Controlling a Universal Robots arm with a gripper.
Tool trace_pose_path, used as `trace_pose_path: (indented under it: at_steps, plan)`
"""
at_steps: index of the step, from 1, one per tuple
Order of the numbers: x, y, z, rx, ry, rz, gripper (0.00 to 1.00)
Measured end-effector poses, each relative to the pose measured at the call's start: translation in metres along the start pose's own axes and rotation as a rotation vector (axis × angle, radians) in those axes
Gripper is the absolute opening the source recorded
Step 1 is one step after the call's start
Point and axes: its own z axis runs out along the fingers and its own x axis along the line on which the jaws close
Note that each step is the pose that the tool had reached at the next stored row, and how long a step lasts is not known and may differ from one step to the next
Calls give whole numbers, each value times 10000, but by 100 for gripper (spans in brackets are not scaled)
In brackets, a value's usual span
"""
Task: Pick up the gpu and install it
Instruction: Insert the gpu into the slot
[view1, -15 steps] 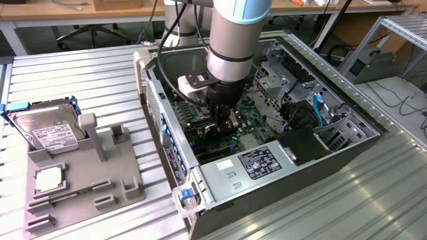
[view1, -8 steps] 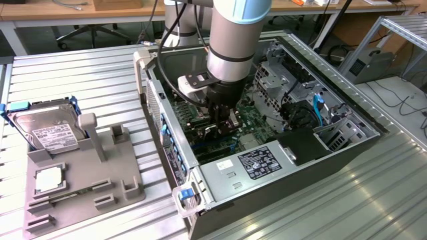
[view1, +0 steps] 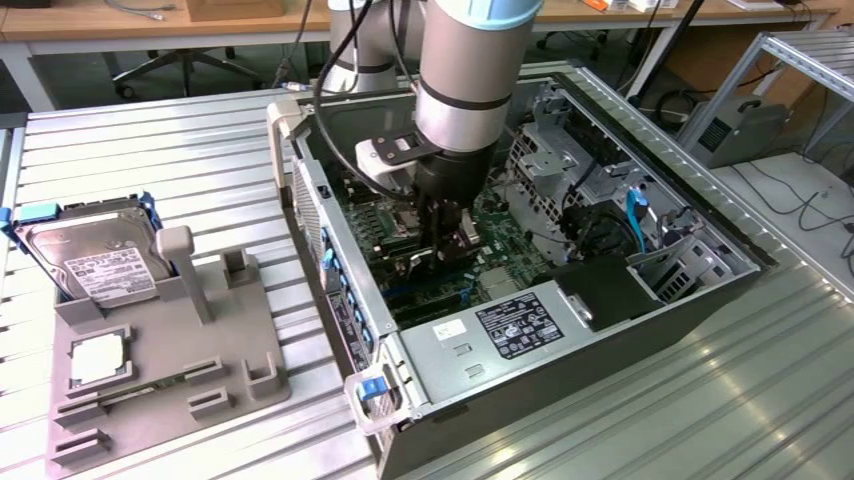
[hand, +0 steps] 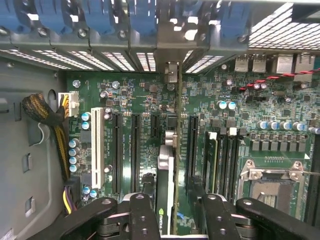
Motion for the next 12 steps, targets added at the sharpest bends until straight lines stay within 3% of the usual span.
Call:
trace_pose_path:
  at_steps: [5, 9, 12]
  plan:
    - [-13, -8, -130, 0, -1, -1, 41]
    - [-15, -9, -147, 1, -2, 0, 41]
    - [-15, -9, -148, -37, 71, 45, 41]
